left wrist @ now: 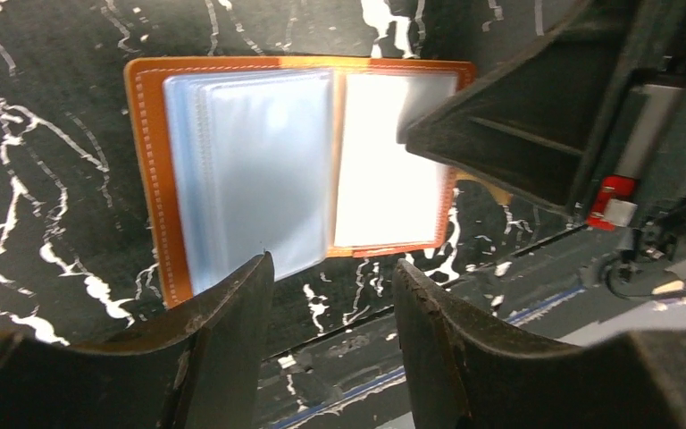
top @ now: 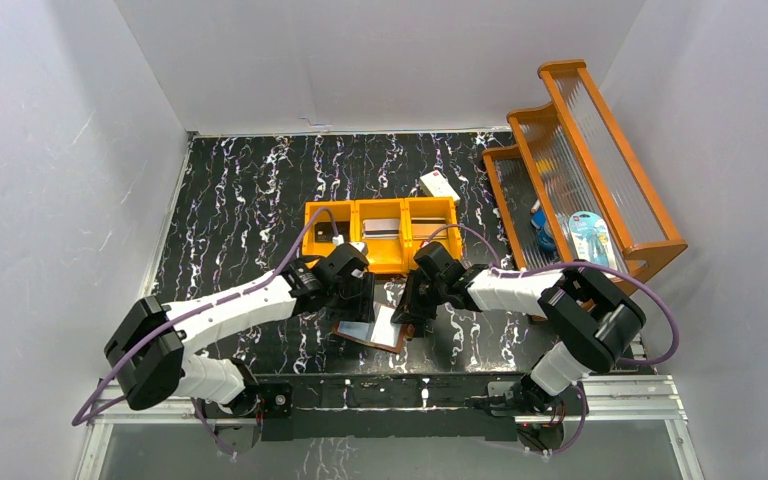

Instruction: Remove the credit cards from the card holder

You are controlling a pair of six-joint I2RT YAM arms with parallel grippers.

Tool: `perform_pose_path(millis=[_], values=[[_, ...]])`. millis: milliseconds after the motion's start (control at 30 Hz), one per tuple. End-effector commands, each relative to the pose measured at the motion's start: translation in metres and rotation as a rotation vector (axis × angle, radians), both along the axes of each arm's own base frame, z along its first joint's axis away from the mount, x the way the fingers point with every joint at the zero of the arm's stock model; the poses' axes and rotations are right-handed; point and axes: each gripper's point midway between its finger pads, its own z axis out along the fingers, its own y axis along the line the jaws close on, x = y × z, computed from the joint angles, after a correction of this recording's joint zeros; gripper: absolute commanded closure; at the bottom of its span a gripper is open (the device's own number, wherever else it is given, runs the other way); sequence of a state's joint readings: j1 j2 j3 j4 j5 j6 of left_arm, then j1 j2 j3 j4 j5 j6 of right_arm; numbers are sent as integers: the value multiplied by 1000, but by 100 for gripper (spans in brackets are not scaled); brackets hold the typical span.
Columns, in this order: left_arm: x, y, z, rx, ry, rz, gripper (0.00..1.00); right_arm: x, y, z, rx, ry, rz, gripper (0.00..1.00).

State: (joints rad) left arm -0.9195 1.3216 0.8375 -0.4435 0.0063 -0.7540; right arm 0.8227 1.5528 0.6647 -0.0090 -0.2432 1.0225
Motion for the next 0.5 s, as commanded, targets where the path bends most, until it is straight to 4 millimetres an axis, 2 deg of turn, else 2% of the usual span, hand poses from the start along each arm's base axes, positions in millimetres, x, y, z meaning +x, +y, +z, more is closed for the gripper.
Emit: perform_pose_path(millis=[0, 333, 467], values=[[1, 20, -7, 110, -8, 11, 49, -3, -11, -13, -58, 3, 13, 83], [-8, 17, -21, 101, 42, -6, 49, -5, -12, -15, -60, 8, 17, 82], [-11, 20, -32, 135, 77, 2, 49, -5, -10, -14, -46, 10, 13, 81]])
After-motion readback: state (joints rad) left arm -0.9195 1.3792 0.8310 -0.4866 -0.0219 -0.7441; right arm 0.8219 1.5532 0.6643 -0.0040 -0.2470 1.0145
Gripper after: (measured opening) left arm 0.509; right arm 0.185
